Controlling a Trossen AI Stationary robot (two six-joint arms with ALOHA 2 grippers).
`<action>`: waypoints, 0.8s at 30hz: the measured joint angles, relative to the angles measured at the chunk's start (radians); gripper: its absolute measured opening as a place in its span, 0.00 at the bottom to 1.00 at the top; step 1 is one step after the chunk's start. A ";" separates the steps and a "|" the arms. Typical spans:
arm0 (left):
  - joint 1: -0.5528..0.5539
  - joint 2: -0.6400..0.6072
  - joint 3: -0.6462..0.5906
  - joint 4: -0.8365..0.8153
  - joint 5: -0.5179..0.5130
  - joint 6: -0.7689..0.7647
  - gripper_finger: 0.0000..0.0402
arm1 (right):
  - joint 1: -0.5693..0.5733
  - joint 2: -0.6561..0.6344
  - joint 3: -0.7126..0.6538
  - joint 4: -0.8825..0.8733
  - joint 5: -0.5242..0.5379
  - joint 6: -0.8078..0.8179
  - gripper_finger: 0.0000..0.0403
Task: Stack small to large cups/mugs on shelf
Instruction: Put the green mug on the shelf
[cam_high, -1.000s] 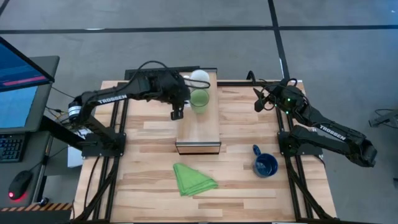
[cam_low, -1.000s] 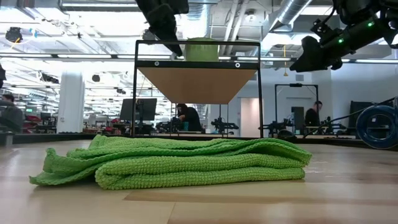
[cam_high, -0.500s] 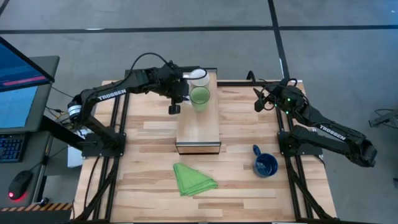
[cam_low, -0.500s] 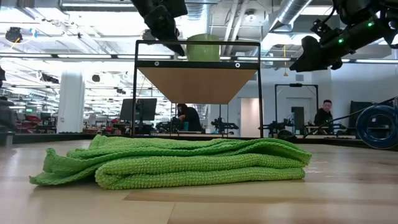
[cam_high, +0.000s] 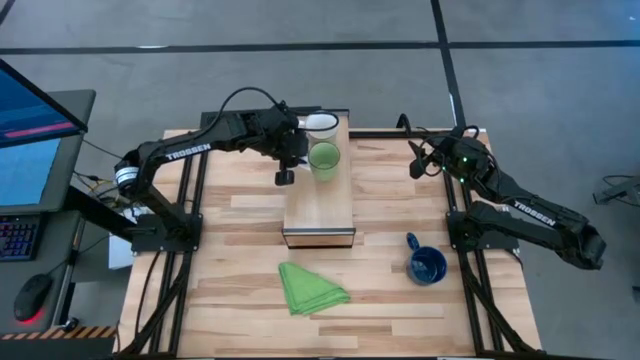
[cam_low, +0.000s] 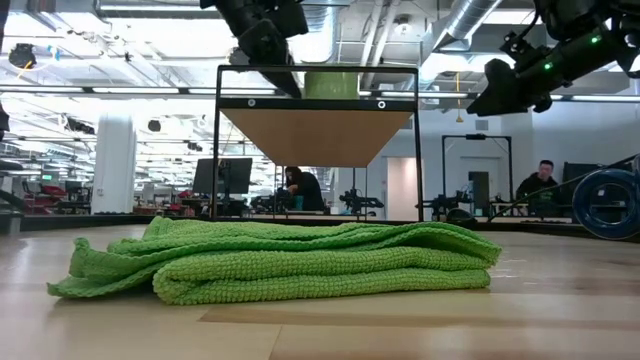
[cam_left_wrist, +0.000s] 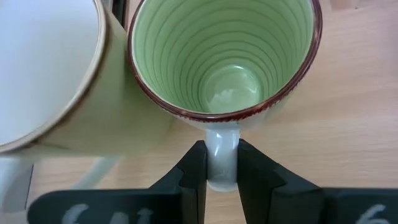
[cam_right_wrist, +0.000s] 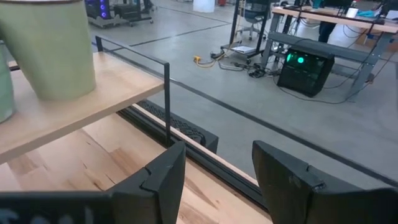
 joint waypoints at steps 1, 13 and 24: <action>0.000 0.002 0.001 0.001 0.004 0.000 0.12 | -0.003 0.000 0.000 0.000 0.000 0.000 0.52; 0.000 0.006 -0.002 -0.051 0.005 0.004 0.25 | -0.036 0.000 0.000 -0.001 0.000 -0.001 0.52; 0.000 0.006 -0.002 -0.049 0.006 -0.030 0.26 | -0.042 0.000 0.000 -0.011 0.000 0.000 0.52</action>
